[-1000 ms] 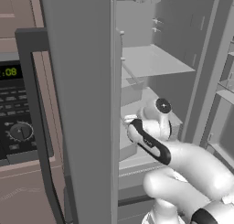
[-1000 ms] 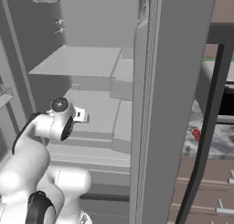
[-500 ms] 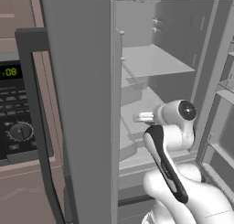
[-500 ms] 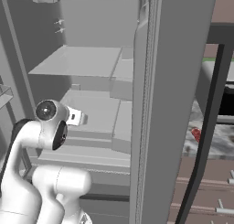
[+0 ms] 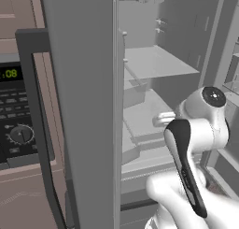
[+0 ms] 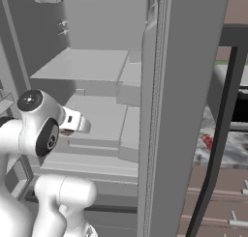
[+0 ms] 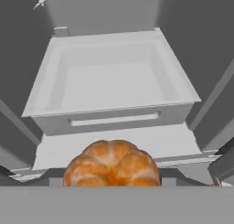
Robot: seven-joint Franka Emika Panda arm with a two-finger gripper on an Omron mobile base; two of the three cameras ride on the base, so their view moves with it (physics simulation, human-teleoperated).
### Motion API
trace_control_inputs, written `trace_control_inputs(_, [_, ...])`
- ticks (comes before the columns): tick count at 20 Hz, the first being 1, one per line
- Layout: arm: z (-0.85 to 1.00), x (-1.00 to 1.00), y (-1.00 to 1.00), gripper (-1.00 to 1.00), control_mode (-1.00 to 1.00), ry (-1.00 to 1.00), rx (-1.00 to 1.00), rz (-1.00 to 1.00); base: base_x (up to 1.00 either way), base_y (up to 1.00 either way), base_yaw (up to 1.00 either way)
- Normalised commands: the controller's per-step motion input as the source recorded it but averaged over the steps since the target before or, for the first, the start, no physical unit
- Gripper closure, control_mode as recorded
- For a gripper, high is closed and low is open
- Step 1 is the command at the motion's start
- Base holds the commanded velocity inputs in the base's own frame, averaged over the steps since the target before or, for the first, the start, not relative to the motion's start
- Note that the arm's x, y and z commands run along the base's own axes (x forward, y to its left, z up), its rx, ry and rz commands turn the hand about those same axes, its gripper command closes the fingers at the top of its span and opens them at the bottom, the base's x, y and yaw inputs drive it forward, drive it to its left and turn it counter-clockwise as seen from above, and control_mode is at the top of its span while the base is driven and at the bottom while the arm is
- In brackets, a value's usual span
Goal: Open the fridge, remove the tangerine, cucumber, and steak, and place them on any counter.
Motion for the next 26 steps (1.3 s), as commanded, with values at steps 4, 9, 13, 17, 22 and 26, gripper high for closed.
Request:
trace_control_inputs(4, [0.0, -0.29, -0.09, 1.0, 1.0, 0.0, 0.0, 0.0, -0.42, -0.13, 0.0])
trace_control_inputs(9, [0.0, 0.0, 0.0, 1.0, 1.0, 0.0, 0.0, 0.0, -1.0, -0.49, -0.04])
trace_control_inputs(13, [0.0, 0.0, 0.0, 1.0, 1.0, 0.0, 0.0, 0.0, -1.0, -0.42, -0.06])
trace_control_inputs(17, [0.0, 0.0, 0.0, 1.0, 1.0, 0.0, 0.0, 0.0, -0.97, -0.59, -0.06])
trace_control_inputs(22, [0.0, 0.0, 0.0, 1.0, 1.0, 0.0, 0.0, 0.0, -0.14, -0.98, -0.03])
trace_control_inputs(26, [0.0, 0.0, 0.0, 1.0, 1.0, 0.0, 0.0, 0.0, 0.29, -1.0, 0.0])
